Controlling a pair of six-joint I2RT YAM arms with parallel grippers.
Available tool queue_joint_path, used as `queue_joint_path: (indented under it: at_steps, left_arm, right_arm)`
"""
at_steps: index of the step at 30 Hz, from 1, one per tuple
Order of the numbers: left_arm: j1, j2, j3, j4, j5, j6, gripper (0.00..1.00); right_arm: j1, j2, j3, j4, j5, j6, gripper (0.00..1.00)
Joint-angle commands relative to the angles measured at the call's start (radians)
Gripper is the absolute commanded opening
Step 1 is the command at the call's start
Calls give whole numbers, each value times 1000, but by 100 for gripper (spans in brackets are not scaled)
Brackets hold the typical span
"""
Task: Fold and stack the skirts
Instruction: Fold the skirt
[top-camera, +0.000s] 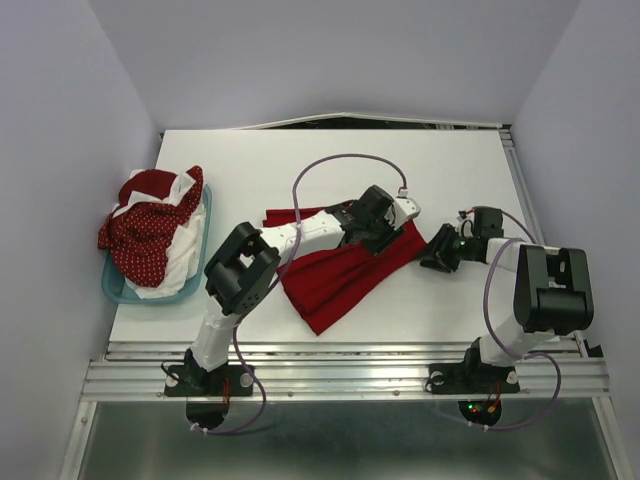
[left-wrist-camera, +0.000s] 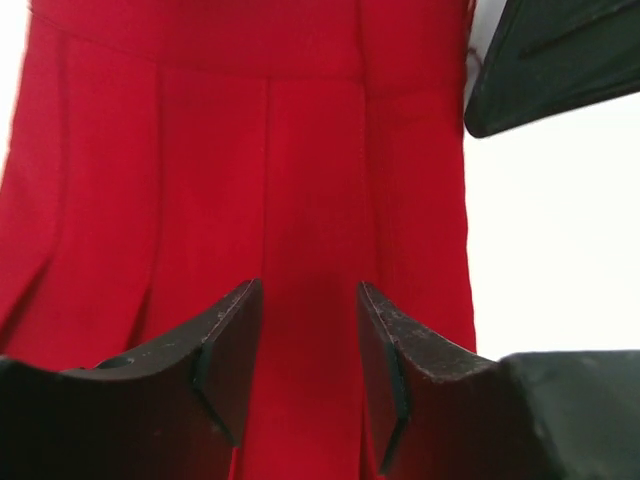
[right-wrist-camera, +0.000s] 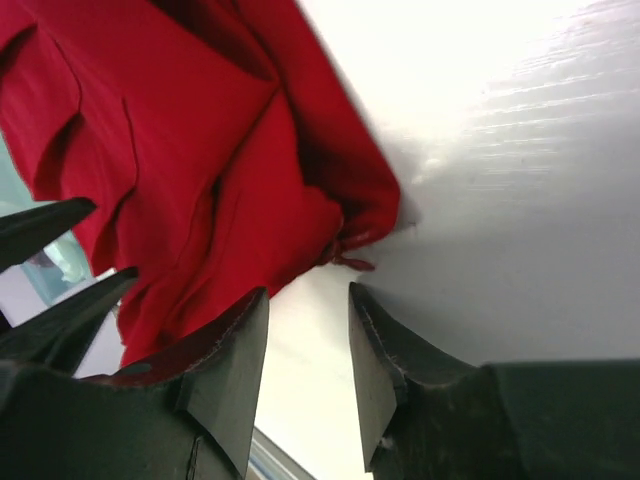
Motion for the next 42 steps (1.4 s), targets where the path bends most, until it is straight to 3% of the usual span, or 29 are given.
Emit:
queue_joint_path:
  at_steps: [1, 14, 20, 31, 35, 42]
  left_arm:
    - [-14, 14, 87, 18, 14, -8, 54]
    - [-52, 132, 189, 4, 11, 27, 53]
    - [-54, 186, 225, 2, -86, 18, 49]
    - [-52, 214, 273, -13, -90, 1, 18]
    - [-52, 203, 273, -22, -72, 4, 1]
    - [-52, 123, 238, -48, 5, -24, 0]
  right_arm:
    - [-7, 29, -43, 231, -23, 61, 42]
    - [-7, 55, -79, 288, 38, 83, 26]
    - [-7, 52, -83, 288, 37, 81, 20]
    - [-7, 63, -95, 302, 37, 70, 13]
    - [-7, 68, -92, 303, 34, 72, 9]
    - [-7, 74, -94, 309, 34, 80, 1]
